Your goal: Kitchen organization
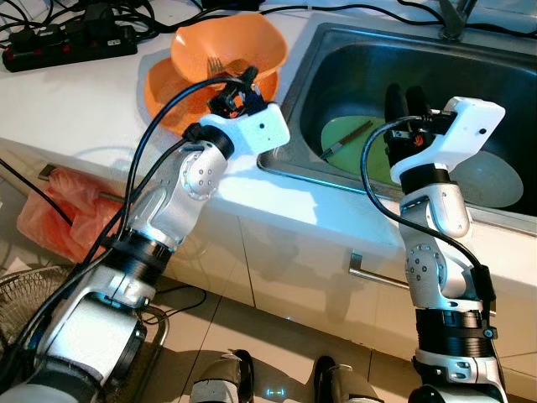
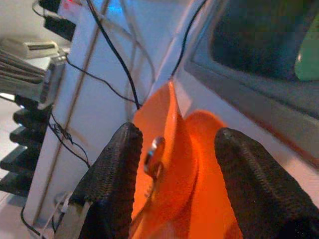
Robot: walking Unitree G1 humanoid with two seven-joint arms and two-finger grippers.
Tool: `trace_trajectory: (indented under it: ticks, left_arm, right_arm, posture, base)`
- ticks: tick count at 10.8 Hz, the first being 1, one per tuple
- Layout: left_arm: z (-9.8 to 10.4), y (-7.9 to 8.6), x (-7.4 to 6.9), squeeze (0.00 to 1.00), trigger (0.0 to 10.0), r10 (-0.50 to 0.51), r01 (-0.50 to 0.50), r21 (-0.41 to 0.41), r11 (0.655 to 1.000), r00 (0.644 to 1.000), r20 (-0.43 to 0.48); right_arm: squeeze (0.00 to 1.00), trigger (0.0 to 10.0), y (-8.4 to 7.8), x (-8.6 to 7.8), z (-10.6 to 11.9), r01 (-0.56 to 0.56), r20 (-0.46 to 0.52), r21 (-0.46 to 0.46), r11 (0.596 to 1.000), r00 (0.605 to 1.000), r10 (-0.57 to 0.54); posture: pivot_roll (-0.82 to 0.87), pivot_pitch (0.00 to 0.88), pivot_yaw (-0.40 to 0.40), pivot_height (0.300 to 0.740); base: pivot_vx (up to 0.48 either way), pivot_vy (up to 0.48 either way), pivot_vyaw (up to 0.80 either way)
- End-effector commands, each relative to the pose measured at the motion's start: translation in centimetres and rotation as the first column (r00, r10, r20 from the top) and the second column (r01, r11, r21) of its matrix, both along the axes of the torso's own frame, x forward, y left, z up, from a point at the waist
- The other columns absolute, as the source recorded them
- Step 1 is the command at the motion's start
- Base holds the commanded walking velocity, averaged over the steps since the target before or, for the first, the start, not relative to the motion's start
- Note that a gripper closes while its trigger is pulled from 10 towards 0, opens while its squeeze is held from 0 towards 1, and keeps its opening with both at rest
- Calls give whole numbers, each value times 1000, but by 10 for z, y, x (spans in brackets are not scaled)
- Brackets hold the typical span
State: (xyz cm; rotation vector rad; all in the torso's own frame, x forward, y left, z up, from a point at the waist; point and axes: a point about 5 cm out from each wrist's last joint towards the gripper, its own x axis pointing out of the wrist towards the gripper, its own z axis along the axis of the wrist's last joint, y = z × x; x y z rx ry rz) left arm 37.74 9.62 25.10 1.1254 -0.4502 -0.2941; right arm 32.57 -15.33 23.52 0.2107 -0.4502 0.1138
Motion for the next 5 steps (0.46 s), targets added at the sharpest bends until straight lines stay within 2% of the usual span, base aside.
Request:
trace_trajectory:
  ticks: [1, 5]
  left_arm:
    - [3, 1, 3, 0, 10000, 6, -7, 32, 999, 1000, 19]
    - [15, 0, 15, 0, 10000, 36, -38, 33, 999, 997, 70]
  right_arm:
    - [0, 10000, -1, -2, 0, 3, 9, 3, 1000, 1000, -3]
    - [0, 10000, -1, -2, 1, 6, 7, 3, 1000, 1000, -6]
  posture:
    - [86, 183, 64, 740]
    - [79, 196, 64, 740]
  base:
    - [0, 0, 0]
    - [0, 0, 0]
